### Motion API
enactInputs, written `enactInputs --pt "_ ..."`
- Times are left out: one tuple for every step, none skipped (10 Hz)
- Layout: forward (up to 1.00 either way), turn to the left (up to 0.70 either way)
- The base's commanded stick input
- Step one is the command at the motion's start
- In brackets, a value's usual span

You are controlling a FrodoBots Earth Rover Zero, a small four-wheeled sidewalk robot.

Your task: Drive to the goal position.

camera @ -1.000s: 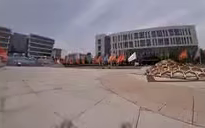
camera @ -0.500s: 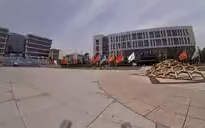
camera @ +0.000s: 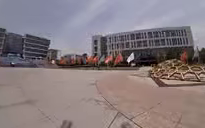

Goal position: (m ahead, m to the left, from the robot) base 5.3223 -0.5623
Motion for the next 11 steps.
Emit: enactInputs --pt "1.00 -0.25" --pt "1.00 -0.25" --pt "1.00 -0.24" --pt "1.00 -0.21" --pt "1.00 0.00" --pt "1.00 -0.06" --pt "1.00 -0.25" --pt "1.00 -0.12" --pt "1.00 0.00" --pt "1.00 -0.19" --pt "1.00 -0.06"
